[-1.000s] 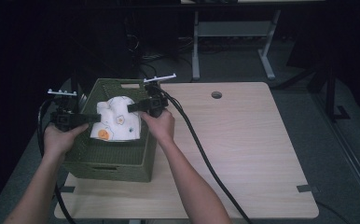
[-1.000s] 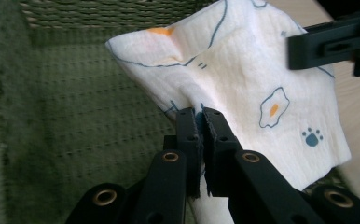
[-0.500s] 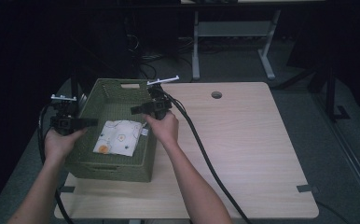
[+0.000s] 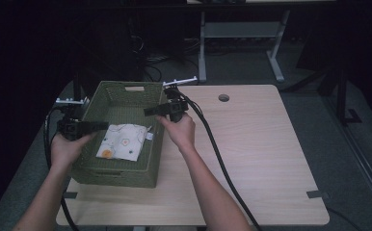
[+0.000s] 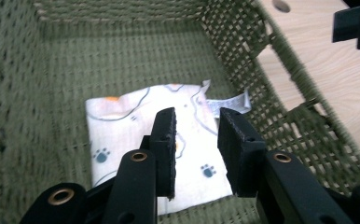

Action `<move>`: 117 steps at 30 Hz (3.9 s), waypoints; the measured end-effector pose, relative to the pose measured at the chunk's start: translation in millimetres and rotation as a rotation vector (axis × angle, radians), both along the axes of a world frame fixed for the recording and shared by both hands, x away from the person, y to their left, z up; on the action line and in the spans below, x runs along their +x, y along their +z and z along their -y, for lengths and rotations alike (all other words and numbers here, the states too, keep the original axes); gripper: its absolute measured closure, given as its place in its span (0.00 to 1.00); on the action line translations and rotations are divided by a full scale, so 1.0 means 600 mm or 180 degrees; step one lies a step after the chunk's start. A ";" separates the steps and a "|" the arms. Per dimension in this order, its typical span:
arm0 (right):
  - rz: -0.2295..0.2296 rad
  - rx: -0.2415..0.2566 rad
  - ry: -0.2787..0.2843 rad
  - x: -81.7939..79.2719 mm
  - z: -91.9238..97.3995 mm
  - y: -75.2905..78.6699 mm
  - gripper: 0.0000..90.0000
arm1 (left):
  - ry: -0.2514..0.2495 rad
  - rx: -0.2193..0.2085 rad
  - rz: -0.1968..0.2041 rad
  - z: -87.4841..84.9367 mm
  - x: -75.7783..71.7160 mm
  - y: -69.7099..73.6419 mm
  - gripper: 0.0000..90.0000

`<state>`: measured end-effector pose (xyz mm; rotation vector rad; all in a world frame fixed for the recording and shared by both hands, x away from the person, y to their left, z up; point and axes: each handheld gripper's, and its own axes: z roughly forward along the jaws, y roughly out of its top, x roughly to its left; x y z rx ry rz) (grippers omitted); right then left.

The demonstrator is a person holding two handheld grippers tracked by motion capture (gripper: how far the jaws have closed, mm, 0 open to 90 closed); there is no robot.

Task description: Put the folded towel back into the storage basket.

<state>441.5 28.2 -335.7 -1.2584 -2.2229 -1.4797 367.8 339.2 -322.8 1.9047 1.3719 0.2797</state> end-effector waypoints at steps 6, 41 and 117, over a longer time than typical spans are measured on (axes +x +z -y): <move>0.0011 0.0012 -0.0024 0.000 0.026 0.002 0.64 | -0.0055 -0.0096 0.0060 0.011 -0.006 0.010 0.73; 0.0061 0.0212 -0.0152 -0.013 0.187 0.004 0.42 | -0.0313 -0.0183 0.0242 0.143 -0.040 0.035 0.51; -0.0162 0.0412 -0.0742 -0.070 0.429 -0.075 0.35 | -0.1017 -0.0299 0.0168 0.342 -0.046 0.000 0.50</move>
